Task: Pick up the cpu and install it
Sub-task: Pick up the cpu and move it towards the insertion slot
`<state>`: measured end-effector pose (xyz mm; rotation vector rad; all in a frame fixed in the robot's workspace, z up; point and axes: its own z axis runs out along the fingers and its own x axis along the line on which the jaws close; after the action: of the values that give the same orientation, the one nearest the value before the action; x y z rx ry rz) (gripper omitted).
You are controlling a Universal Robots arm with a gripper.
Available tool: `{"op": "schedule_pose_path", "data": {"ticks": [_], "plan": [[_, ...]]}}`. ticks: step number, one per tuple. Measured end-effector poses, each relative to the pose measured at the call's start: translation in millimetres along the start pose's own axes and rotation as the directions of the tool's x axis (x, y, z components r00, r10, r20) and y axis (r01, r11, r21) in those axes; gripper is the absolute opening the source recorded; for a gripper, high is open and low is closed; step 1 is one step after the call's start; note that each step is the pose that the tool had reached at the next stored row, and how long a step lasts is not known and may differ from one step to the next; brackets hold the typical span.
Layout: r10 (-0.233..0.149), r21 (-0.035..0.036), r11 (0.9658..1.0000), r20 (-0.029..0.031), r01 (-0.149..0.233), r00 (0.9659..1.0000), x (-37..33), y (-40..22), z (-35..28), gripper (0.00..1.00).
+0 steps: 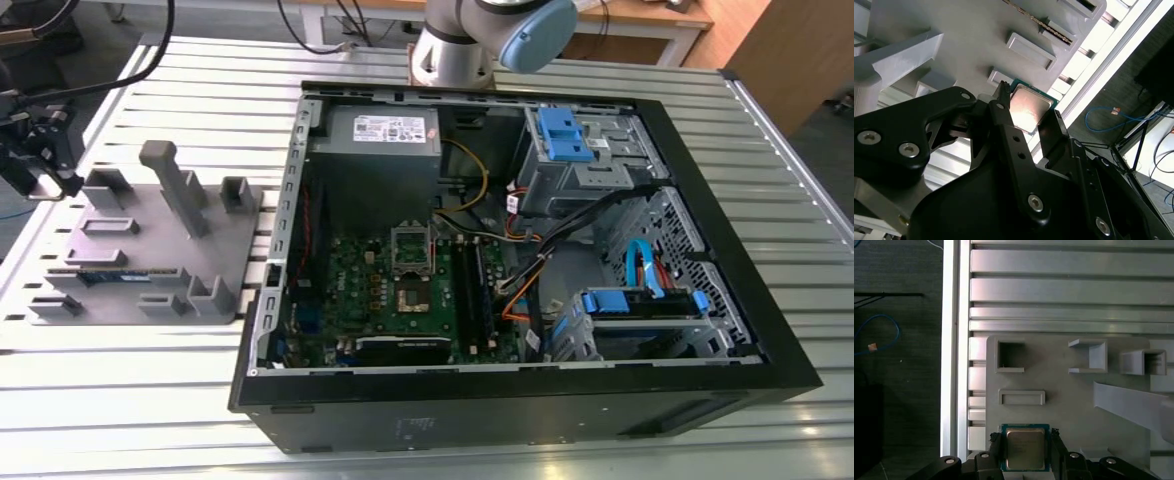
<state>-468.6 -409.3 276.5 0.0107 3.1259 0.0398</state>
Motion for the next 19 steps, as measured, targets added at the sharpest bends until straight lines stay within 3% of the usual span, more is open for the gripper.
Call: {"op": "schedule_pose_path", "data": {"ticks": [7,19], "plan": [[0.000,0.0001,1.0000,-0.0001,0.000,1.0000,-0.1,0.1,-3.7,0.47],[0.000,0.0000,1.0000,-0.0001,0.000,1.0000,-0.4,0.6,-25.9,0.47]]}}
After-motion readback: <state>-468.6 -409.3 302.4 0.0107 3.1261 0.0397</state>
